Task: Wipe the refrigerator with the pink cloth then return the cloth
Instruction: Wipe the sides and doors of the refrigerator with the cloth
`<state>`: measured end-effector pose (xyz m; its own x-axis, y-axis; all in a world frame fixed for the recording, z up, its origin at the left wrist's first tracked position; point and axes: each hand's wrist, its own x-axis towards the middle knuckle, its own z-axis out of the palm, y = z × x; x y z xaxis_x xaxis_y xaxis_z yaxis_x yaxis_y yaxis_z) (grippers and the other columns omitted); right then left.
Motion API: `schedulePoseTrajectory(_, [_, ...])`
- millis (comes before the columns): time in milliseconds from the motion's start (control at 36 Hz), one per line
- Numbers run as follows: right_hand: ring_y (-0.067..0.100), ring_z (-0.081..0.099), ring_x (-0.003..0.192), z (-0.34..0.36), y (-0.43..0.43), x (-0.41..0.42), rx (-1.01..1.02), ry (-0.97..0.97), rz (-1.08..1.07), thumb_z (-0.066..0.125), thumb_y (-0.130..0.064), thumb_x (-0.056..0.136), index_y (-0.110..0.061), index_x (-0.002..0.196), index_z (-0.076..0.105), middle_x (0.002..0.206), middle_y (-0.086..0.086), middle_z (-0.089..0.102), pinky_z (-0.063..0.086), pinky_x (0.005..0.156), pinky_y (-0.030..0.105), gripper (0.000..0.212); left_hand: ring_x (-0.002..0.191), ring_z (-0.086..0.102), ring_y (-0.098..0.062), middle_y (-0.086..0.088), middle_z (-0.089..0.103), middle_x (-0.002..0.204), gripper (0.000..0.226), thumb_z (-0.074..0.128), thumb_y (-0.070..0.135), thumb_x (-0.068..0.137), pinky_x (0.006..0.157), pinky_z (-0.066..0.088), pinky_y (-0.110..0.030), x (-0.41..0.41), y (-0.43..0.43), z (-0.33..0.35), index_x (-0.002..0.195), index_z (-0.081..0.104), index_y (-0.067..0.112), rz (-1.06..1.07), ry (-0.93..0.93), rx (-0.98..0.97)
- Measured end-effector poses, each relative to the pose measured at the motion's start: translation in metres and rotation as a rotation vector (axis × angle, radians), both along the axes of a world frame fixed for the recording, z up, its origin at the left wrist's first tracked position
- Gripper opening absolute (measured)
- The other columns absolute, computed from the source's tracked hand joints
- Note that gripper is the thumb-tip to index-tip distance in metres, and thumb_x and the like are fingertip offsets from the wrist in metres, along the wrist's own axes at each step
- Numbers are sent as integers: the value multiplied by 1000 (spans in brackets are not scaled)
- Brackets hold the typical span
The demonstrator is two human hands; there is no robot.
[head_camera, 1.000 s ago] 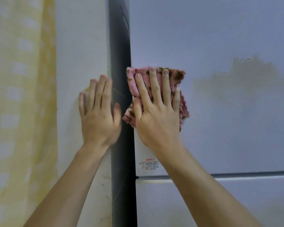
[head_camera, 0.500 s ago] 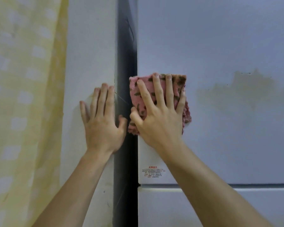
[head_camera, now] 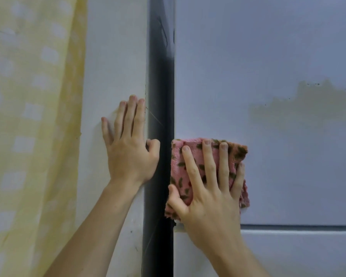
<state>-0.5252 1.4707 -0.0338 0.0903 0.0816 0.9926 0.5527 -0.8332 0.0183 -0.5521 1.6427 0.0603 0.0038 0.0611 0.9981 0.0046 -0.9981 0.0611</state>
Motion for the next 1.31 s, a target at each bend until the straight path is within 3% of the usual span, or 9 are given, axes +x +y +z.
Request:
schedulePoseTrajectory(194, [32, 3, 164, 84, -5, 6, 24, -54, -22, 43, -70, 94, -38, 165, 29, 177, 3, 13, 5, 125, 69, 80, 163, 3, -12, 5, 11, 177, 86, 45, 27, 88, 131, -1, -57, -2, 1, 0, 169, 17, 22, -36, -26, -2])
schedulePoseTrajectory(333, [27, -13, 163, 146, -9, 5, 72, 44, -23, 31, -72, 97, -42, 167, 10, 178, -1, -4, -6, 126, 67, 79, 163, 5, -11, 5, 14, 176, 78, 39, 26, 93, 132, -2, -56, -2, 1, -1, 169, 20, 22, -69, -34, -6])
schedulePoseTrajectory(500, [30, -3, 164, 97, -7, 4, 136, -36, -33, 40, -63, 99, -37, 167, 19, 177, 3, 6, 3, 127, 67, 76, 163, 10, -13, 4, 18, 176, 80, 42, 24, 90, 132, 0, -56, -2, 2, -1, 168, 24, 21, -80, -57, -3])
schedulePoseTrajectory(722, [36, 6, 163, -10, -22, 9, -8, -12, -40, 52, -62, 95, -34, 166, 27, 176, 6, 13, 11, 126, 69, 80, 163, 8, -13, 4, 17, 176, 78, 42, 22, 92, 132, -2, -54, -3, 2, -2, 168, 23, 21, -84, -47, -13])
schedulePoseTrajectory(917, [34, 5, 163, 52, -27, 14, 37, -69, -27, 47, -64, 97, -37, 165, 29, 176, 4, 16, 7, 126, 68, 75, 163, 11, -14, 2, 21, 175, 81, 44, 21, 88, 132, -2, -53, -3, -3, -1, 167, 26, 20, -92, -51, -34])
schedulePoseTrajectory(1056, [34, 1, 163, 133, -25, 20, 49, -47, -30, 26, -61, 103, -38, 167, 20, 177, 5, 11, 2, 128, 64, 68, 163, 13, -17, 0, 22, 175, 82, 44, 20, 86, 131, -1, -56, -6, -4, 1, 166, 27, 19, -91, -37, -48])
schedulePoseTrajectory(1194, [33, 3, 163, 129, -28, 22, 65, -81, -7, 29, -57, 108, -34, 167, 24, 176, 5, 15, 3, 129, 59, 64, 163, 10, -15, 1, 20, 175, 82, 42, 19, 86, 131, -2, -55, -8, -6, 0, 167, 25, 19, -90, 0, -63])
schedulePoseTrajectory(1306, [31, -4, 164, 107, -31, 18, 54, -45, 18, 31, -56, 108, -35, 168, 18, 177, 4, 7, 1, 130, 58, 64, 163, 9, -14, 2, 20, 175, 82, 42, 19, 86, 131, -2, -55, -8, -6, -2, 167, 26, 19, -93, 0, -68])
